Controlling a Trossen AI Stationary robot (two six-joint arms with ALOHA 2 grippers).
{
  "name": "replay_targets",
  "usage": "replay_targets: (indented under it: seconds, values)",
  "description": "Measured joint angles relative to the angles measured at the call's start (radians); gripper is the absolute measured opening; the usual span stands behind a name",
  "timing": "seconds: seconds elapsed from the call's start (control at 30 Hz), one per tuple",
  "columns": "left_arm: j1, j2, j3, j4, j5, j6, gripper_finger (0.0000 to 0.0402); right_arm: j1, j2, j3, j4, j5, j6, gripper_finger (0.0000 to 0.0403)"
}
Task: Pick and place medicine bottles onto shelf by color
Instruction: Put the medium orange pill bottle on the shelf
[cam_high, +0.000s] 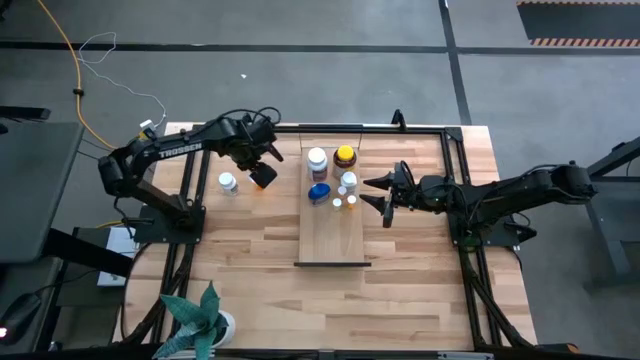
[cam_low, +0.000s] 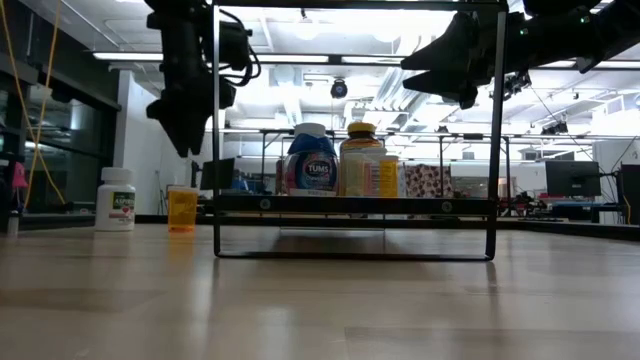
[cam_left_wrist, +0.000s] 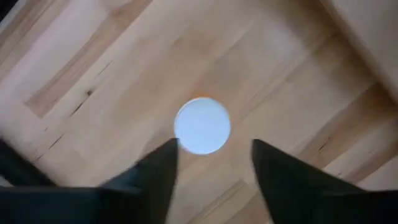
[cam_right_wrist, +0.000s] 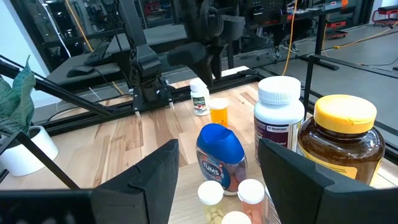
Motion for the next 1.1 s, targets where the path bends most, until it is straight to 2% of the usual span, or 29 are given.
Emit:
replay_targets:
  seconds: [0.17,0.2,0.33,0.43,0.6,0.93,1.1]
  values:
    - [0.0,0.0,-0.066,0.004,-0.011,-0.004,0.0038,0.0,0.0,0.0,0.0,0.0,0.0,0.0211]
    - [0.004,0.0,-0.091,0.004,-0.013,-0.011,0.002,0.0,0.0,0.0,0.0,0.0,0.0,0.0211]
    - [0.033,0.0,-0.175,0.036,-0.016,-0.005,0.0009,0.0,0.0,0.0,0.0,0.0,0.0,0.0211]
    - [0.05,-0.007,-0.202,0.123,0.027,-0.003,0.0003,0.0,0.0,0.0,0.0,0.0,0.0,0.0211]
    - [0.049,-0.007,-0.193,0.181,0.047,0.014,0.0001,0.0,0.0,0.0,0.0,0.0,0.0,0.0211]
    - [0.049,-0.012,-0.117,0.17,0.044,0.023,0.0,0.0,0.0,0.0,0.0,0.0,0.0,0.0211]
    - [0.038,0.034,-0.104,0.152,0.034,0.008,0.0,0.0,0.0,0.0,0.0,0.0,0.0,0.0211]
